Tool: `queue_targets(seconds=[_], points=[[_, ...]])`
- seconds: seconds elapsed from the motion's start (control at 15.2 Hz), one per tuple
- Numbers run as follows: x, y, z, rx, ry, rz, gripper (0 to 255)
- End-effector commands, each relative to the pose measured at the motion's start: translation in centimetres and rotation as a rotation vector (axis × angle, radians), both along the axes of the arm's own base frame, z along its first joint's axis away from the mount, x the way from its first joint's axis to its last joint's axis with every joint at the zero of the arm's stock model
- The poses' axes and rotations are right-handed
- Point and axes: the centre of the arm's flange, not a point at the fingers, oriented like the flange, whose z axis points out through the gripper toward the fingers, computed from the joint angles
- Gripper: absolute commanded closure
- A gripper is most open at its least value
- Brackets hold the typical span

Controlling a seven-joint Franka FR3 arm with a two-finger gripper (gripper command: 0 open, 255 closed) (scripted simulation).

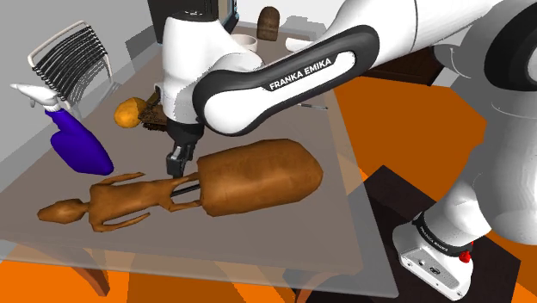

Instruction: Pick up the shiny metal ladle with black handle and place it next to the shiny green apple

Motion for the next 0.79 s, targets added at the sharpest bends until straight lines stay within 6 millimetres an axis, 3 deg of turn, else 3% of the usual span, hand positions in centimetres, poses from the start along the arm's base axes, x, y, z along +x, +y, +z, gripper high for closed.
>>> queue_targets(seconds=[0.0,0.13,0.2,0.73], points=[[-0.2,-0.2,-4.3,-0.046,0.066,0.003,255],[-0.1,0.2,-3.3,-0.046,0.066,0.002,255],[-0.3,-0.4,-3.9,-0.043,0.065,0.003,255],[-0.3,-0.4,0.4,-0.043,0.065,0.003,255]])
